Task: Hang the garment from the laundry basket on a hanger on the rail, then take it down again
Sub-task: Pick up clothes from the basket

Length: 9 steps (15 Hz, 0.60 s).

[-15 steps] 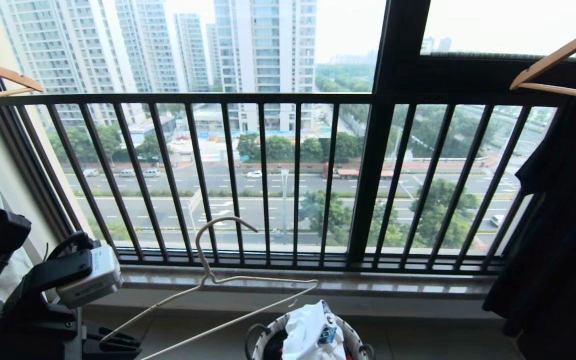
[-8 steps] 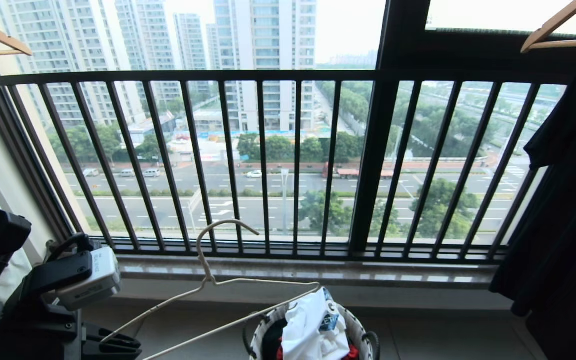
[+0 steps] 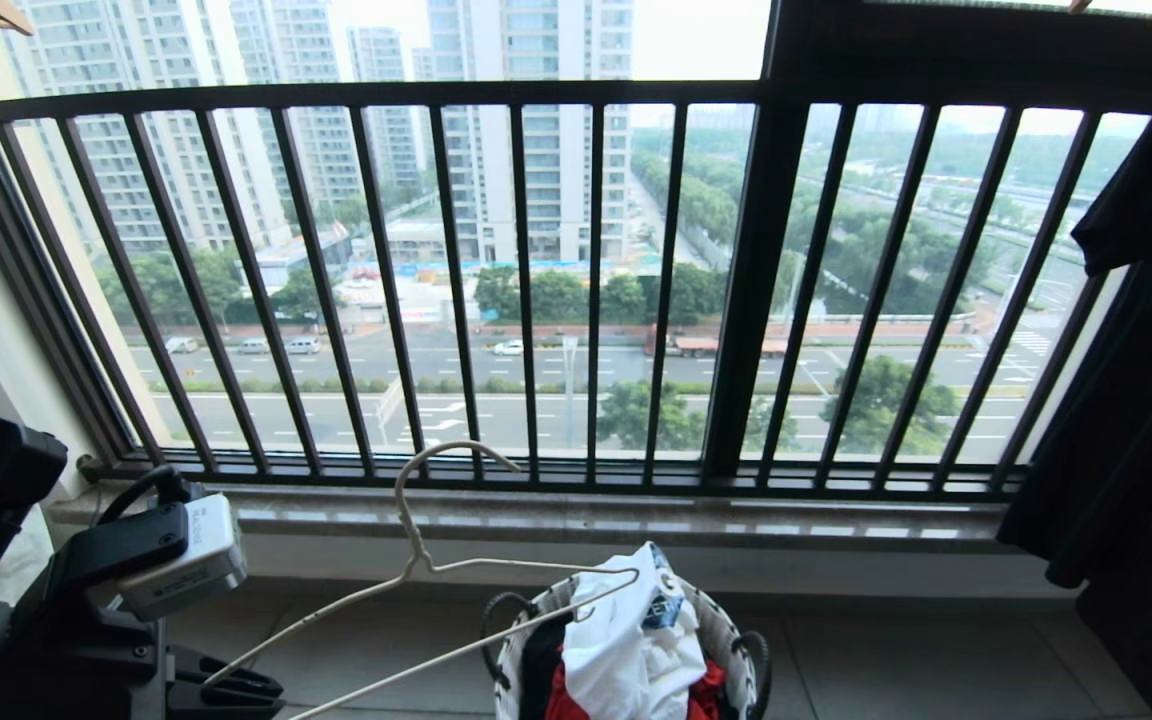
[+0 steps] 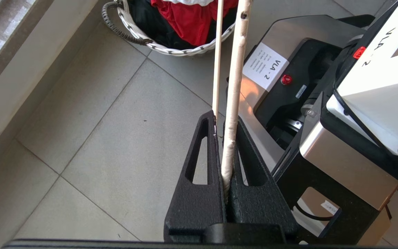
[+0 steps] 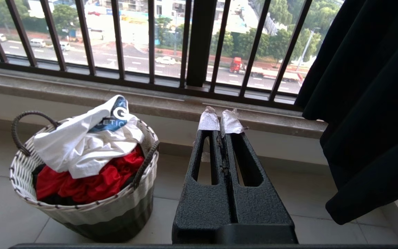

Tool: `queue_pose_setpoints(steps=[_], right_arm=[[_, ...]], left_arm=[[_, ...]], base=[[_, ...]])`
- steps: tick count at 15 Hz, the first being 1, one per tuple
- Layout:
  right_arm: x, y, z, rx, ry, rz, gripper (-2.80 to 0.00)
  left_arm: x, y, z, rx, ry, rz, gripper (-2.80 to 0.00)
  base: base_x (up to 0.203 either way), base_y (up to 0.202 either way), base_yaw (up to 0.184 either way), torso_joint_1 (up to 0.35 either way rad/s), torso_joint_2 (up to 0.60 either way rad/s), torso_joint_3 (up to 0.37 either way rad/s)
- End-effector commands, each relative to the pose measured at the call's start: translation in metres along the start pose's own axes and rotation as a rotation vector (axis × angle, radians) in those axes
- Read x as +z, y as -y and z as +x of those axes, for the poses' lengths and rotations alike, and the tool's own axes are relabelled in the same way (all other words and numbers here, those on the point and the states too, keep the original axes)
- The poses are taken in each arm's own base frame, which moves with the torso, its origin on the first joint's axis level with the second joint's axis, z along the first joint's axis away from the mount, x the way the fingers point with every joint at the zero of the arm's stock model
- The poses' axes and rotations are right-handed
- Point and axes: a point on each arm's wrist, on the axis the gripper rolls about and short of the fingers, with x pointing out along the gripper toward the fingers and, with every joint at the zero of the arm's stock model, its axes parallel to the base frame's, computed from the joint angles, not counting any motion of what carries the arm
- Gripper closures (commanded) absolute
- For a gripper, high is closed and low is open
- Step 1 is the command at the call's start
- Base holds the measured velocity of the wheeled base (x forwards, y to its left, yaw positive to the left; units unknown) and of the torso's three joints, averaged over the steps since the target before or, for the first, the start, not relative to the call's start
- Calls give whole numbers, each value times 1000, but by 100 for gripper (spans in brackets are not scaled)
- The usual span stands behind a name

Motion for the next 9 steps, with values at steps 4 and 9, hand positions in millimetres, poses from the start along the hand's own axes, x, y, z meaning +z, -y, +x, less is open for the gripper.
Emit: queue_pose_setpoints(steps=[4, 9], right_arm=[[0, 0, 0, 1, -1, -1, 0], [0, 0, 0, 2, -1, -1, 0]], left_arm=[[0, 0, 2, -11, -5, 4, 0], [0, 1, 1, -9, -2, 6, 0]], base=[[0, 0, 0, -106, 453, 344], [0, 0, 0, -45, 360, 309]])
